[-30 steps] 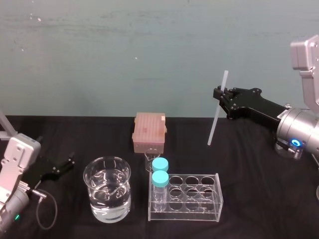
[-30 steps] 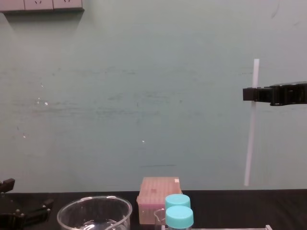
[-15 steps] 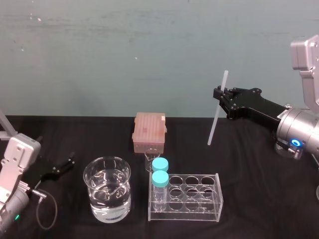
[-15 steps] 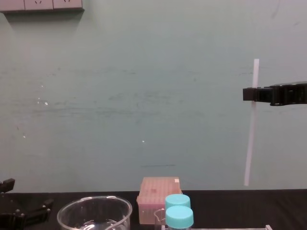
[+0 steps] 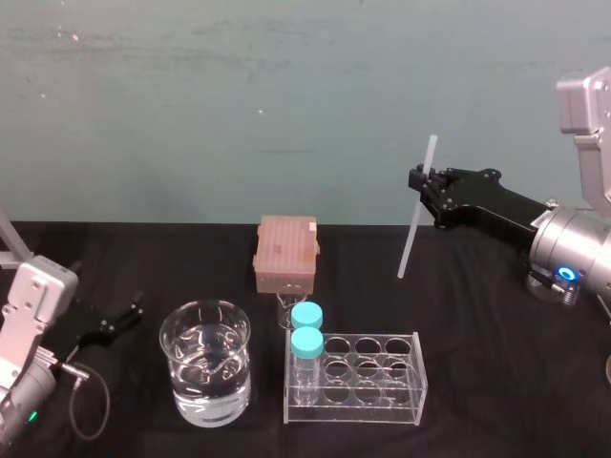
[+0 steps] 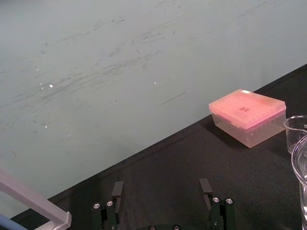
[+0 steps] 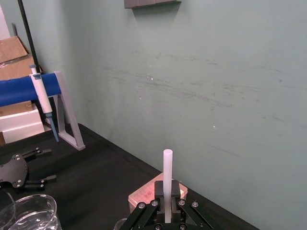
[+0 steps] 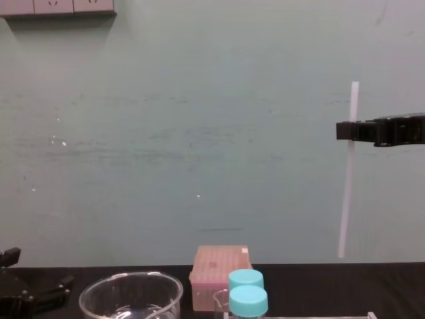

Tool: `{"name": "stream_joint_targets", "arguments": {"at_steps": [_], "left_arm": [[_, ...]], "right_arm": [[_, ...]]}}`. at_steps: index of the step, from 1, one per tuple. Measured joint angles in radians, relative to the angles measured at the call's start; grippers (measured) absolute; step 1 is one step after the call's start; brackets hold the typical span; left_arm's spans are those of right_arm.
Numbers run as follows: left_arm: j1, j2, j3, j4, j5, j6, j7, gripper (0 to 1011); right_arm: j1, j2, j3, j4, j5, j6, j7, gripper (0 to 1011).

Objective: Pick up the stirring rod with one hand, then place it down.

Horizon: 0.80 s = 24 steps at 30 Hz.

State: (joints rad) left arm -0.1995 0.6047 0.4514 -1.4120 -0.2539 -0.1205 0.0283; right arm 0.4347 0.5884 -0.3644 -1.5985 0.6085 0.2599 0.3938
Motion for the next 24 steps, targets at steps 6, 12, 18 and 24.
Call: {"name": "stream_joint_targets", "arguments": {"at_steps": [6, 12, 18, 24], "left_arm": [[0.0, 0.0, 0.0, 0.0, 0.0, 0.0, 0.0, 1005], [0.0, 0.0, 0.0, 0.0, 0.0, 0.0, 0.0, 1005], [0.0, 0.0, 0.0, 0.0, 0.0, 0.0, 0.0, 1005], [0.0, 0.0, 0.0, 0.0, 0.0, 0.0, 0.0, 1005]], "right_arm": [[-0.001, 0.001, 0.007, -0.012, 0.011, 0.002, 0.003, 72], [-0.018, 0.025, 0.025, -0.061, 0.051, 0.021, 0.02, 72], [-0.049, 0.07, 0.043, -0.12, 0.105, 0.054, 0.033, 72], [-0.101, 0.138, 0.062, -0.193, 0.147, 0.063, 0.061, 72]]}}
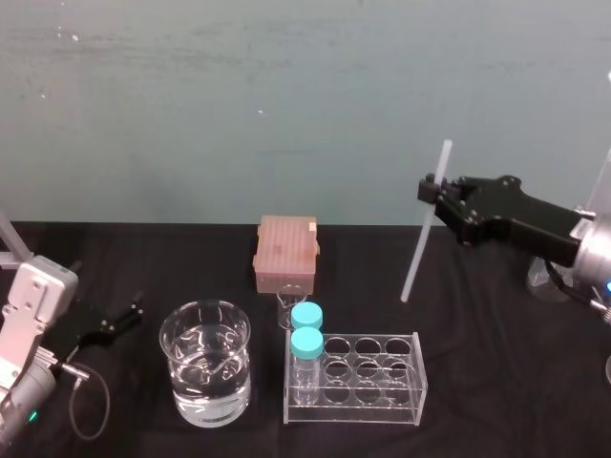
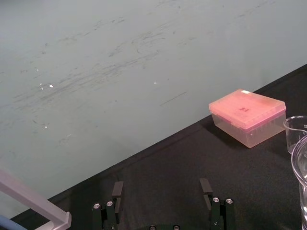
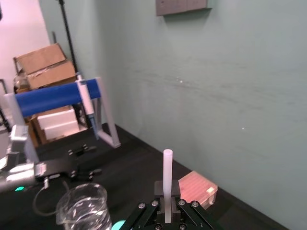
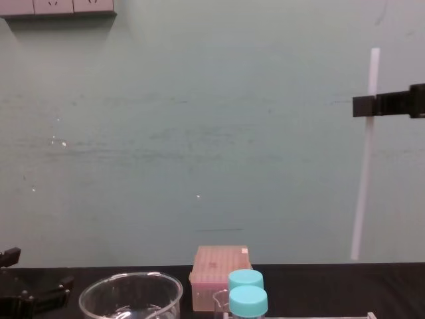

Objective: Pick up the stirring rod with one hand, then place it down.

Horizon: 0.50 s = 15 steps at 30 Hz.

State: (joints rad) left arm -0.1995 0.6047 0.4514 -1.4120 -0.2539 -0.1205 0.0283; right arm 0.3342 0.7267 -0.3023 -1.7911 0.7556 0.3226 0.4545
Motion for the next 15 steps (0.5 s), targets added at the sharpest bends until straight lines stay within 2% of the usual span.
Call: {"name": "stream_joint_targets", "arguments": {"at_steps": [6, 15], "left_arm": [[0.0, 0.0, 0.0, 0.0, 0.0, 0.0, 0.0, 1005], [0.0, 0.0, 0.0, 0.0, 0.0, 0.0, 0.0, 1005]], "right_arm": [[-0.035, 0.042, 0.001, -0.041, 0.027, 0.004, 0.013, 72], [-0.056, 0.095, -0.023, -0.085, 0.054, 0.014, 0.032, 72]]}}
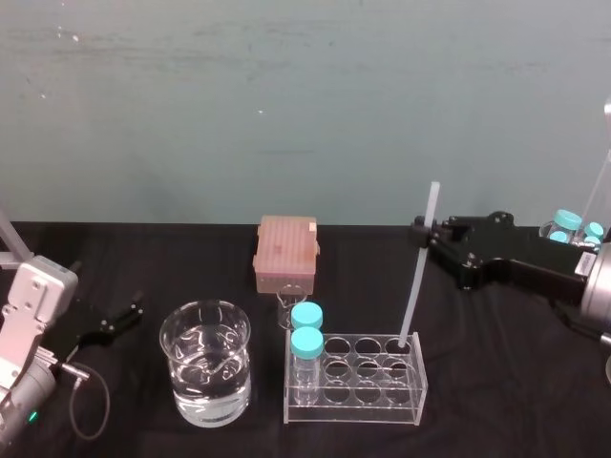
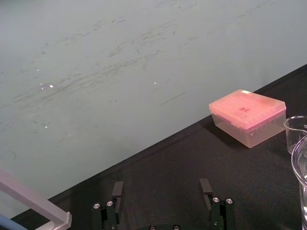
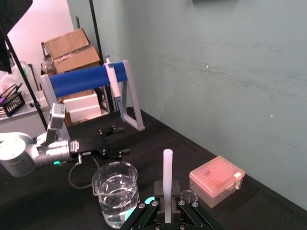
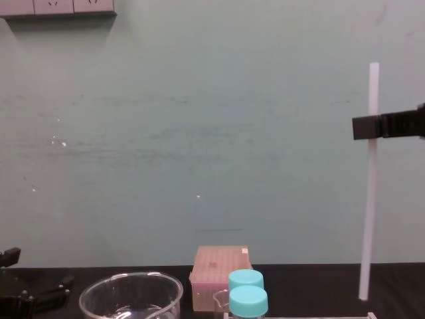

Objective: Pick up the stirring rod with one hand, then place it down.

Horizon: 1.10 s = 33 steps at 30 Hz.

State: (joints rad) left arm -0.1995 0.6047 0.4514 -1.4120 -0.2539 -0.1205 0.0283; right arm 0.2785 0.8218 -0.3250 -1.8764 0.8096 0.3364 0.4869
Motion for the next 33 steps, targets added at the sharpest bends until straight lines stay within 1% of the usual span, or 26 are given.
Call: {"name": "stream_joint_targets", "arguments": {"at_steps": [7, 12, 14, 19, 23, 29, 33], "left_arm": [[0.0, 0.0, 0.0, 0.0, 0.0, 0.0, 0.0, 1005], [0.0, 0.0, 0.0, 0.0, 0.0, 0.0, 0.0, 1005], [0.0, 0.0, 0.0, 0.0, 0.0, 0.0, 0.0, 1005], [0.0, 0.0, 0.0, 0.0, 0.0, 0.0, 0.0, 1005], [0.0, 0.0, 0.0, 0.0, 0.0, 0.0, 0.0, 1005], [0.0, 0.0, 0.0, 0.0, 0.0, 0.0, 0.0, 1005], [0.0, 0.0, 0.0, 0.0, 0.0, 0.0, 0.0, 1005]], "right_arm": [[-0.018, 0.036, -0.002, -0.004, 0.015, -0.009, -0.001, 72], [-0.025, 0.052, -0.008, 0.0, 0.023, -0.021, -0.004, 72], [-0.029, 0.056, -0.015, 0.008, 0.023, -0.034, -0.004, 72], [-0.03, 0.054, -0.032, 0.027, 0.019, -0.058, -0.003, 72], [-0.026, 0.046, -0.045, 0.041, 0.006, -0.08, 0.003, 72], [-0.017, 0.028, -0.068, 0.063, -0.026, -0.111, 0.015, 72], [-0.017, 0.022, -0.074, 0.073, -0.042, -0.12, 0.016, 72]]}}
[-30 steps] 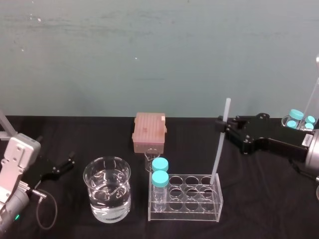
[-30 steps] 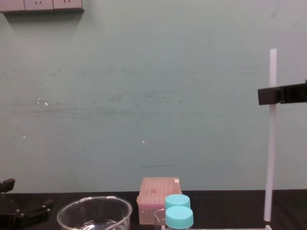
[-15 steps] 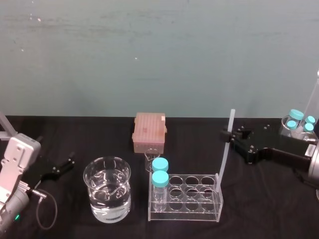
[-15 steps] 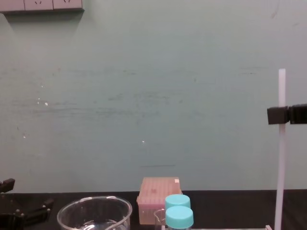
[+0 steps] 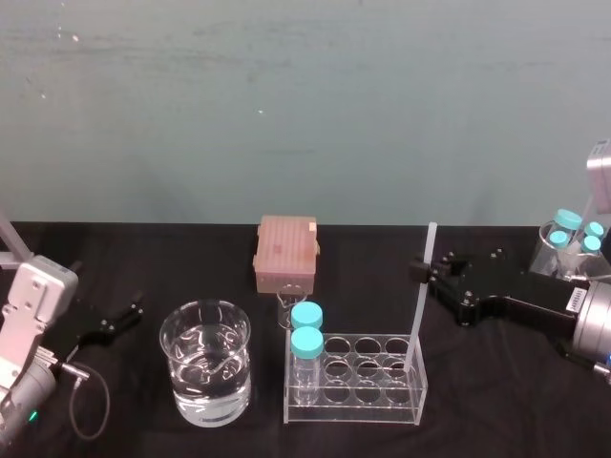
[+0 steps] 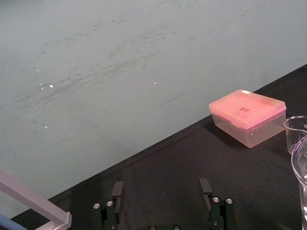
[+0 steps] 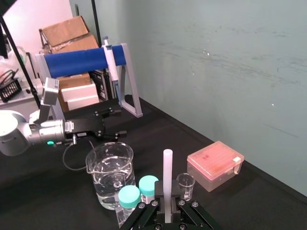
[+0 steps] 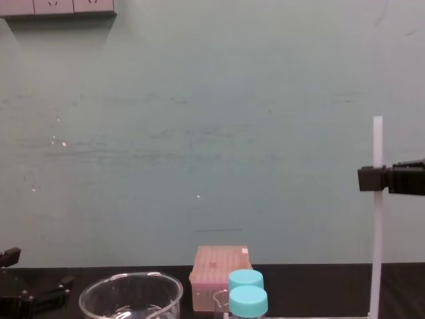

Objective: Pick up the stirring rod with one hand, then place it down.

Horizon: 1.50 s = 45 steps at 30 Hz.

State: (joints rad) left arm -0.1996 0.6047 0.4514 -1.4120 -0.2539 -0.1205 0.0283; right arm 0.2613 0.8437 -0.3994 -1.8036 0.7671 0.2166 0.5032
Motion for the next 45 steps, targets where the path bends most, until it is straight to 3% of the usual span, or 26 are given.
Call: {"name": "stream_joint_targets", "arguments": {"at_steps": [14, 45], "left_arm": [[0.0, 0.0, 0.0, 0.0, 0.0, 0.0, 0.0, 1005], [0.0, 0.0, 0.0, 0.0, 0.0, 0.0, 0.0, 1005]], "right_arm": [[-0.025, -0.035, 0.006, 0.013, -0.051, -0.036, -0.019, 72], [-0.031, -0.11, -0.019, 0.094, -0.159, -0.053, 0.007, 72]]}}
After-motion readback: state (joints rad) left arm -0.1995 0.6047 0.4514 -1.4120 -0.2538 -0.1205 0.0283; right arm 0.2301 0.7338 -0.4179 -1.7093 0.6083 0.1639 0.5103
